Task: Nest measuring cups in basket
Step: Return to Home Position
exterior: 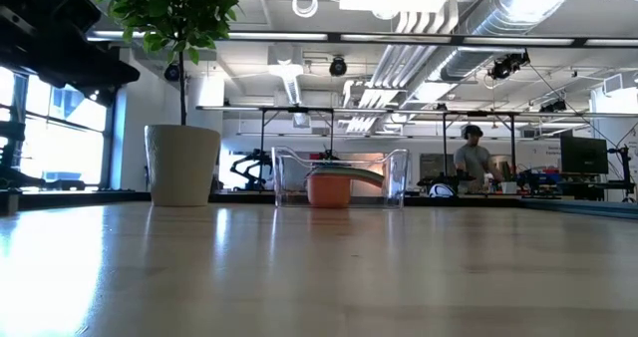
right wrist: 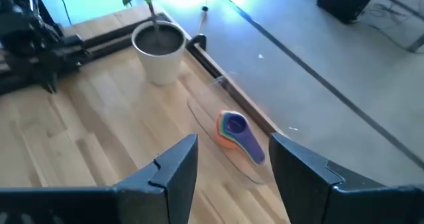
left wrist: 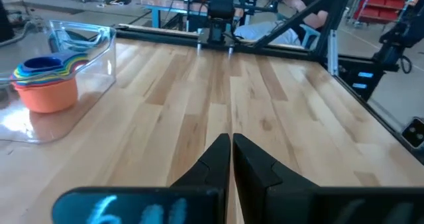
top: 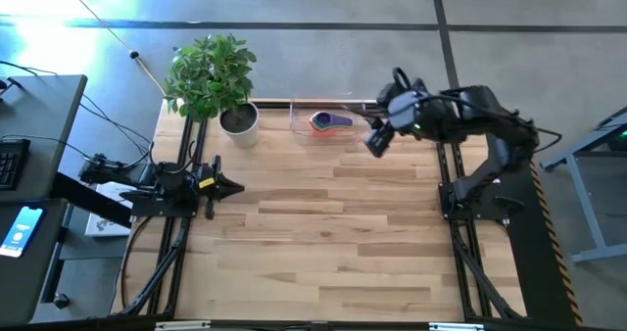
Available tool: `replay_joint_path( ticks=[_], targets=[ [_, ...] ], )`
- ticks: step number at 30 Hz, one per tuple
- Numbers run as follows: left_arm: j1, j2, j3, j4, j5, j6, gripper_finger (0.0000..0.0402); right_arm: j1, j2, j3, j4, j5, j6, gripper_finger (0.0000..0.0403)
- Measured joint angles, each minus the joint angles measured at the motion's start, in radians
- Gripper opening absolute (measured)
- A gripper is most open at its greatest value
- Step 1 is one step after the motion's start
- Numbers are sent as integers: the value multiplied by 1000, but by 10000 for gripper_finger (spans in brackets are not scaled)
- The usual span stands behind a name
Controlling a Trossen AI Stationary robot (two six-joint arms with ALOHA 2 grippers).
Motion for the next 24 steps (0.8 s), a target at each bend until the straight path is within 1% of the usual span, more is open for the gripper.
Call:
replay_joint_path(
  ticks=[2, 5, 7, 9, 17, 24],
  targets=[
    [0, 0, 0, 0, -19, 0, 10, 21, -44, -54, -3, 33, 6, 177],
    [0, 0, 0, 0, -48, 0, 10, 44, -135, -176, 7, 83, 17, 177],
    [0, 0, 0, -1, -68, -1, 10, 54, -217, -280, 34, 109, 24, 177],
    [0, 0, 0, 0, -92, 0, 10, 59, -311, -402, 93, 115, 25, 177],
    [0, 0, 0, 0, -184, 1, 10, 60, -743, -945, 422, -15, -14, 177],
    [0, 0, 0, 0, -186, 1, 10, 60, -1080, -1332, 661, -103, -45, 177]
  ],
)
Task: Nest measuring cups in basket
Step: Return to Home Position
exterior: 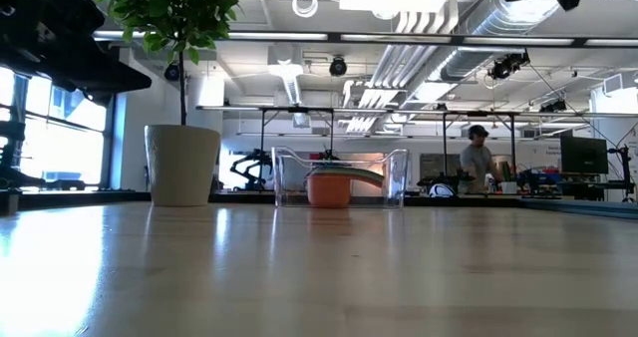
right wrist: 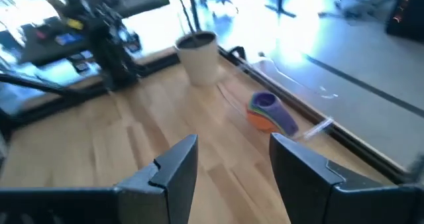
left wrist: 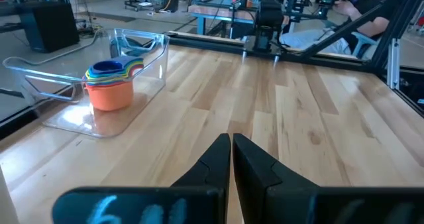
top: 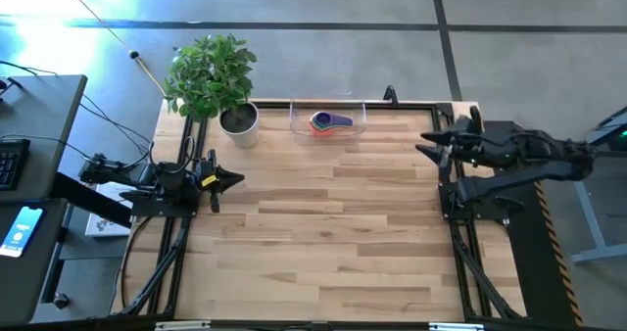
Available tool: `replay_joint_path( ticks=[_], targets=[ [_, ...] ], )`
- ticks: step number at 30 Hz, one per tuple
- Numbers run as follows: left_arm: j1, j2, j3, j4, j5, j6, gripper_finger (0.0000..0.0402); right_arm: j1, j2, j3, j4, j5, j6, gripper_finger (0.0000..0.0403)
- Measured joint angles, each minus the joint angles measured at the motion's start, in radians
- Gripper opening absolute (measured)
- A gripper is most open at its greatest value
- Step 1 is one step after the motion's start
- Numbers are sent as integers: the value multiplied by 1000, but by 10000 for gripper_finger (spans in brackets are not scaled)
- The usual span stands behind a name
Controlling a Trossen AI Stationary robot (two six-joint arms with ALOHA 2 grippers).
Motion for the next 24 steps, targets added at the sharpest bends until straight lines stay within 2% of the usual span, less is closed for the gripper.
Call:
replay_joint_path(
  ticks=[8, 15, 19, 24],
  targets=[
    [0, 0, 0, 0, 0, 0, 10, 0, -304, -356, 205, -25, -65, 177],
    [0, 0, 0, 0, 1, 0, 10, -1, -517, -583, 377, -166, -65, 177],
    [0, 0, 0, 0, 2, 0, 10, -1, -530, -660, 383, -184, -24, 177],
    [0, 2, 1, 0, 4, 0, 10, -1, -513, -729, 493, -214, -9, 177]
  ],
)
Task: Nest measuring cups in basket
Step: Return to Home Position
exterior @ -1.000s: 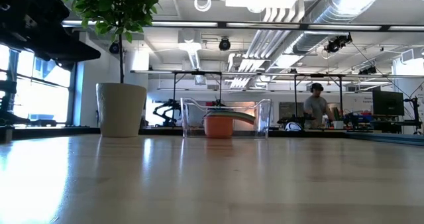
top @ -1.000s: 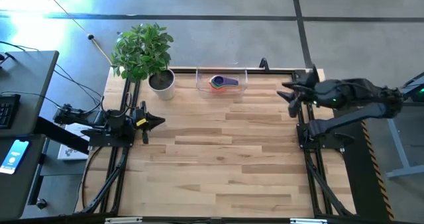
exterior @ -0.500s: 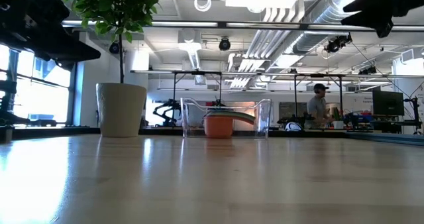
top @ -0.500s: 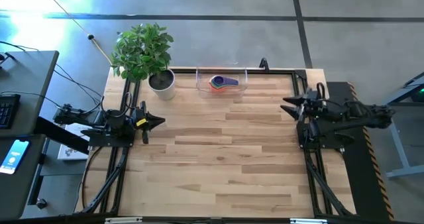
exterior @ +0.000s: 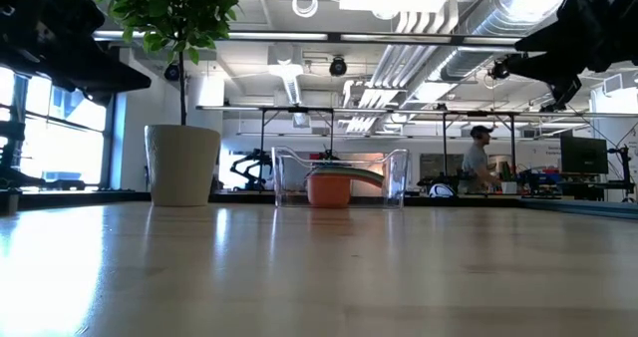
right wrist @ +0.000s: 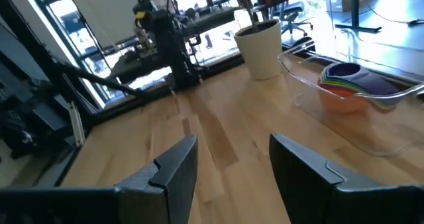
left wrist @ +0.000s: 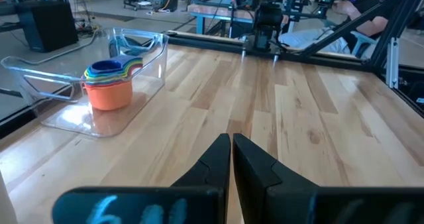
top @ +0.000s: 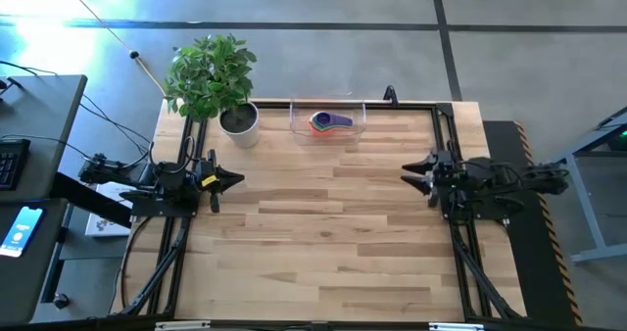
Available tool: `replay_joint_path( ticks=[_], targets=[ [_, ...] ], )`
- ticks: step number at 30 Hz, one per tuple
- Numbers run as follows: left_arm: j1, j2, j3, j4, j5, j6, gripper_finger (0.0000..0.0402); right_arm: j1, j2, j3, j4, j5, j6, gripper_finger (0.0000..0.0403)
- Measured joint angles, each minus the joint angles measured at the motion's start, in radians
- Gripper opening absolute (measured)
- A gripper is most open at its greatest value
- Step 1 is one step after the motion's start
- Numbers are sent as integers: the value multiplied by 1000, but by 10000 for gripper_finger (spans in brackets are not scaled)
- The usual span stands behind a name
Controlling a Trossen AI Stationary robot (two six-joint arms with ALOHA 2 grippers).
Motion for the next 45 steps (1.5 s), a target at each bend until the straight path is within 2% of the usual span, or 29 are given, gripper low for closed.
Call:
replay_joint_path(
  ticks=[8, 12, 23, 28, 45],
  targets=[
    [0, 1, 0, 0, 1, 0, 10, 0, 0, -137, 126, -56, 99, 177],
    [0, 1, 0, 0, 1, 0, 10, 0, 6, -143, 168, -96, 100, 177],
    [0, 1, 0, 0, 2, 0, 10, 0, 22, -142, 148, -96, 67, 177],
    [0, 1, 0, 0, 2, 0, 10, 0, 22, -142, 147, -99, 127, 177],
    [0, 1, 0, 0, 2, 0, 10, 0, 22, -142, 146, -99, 120, 177]
  ],
)
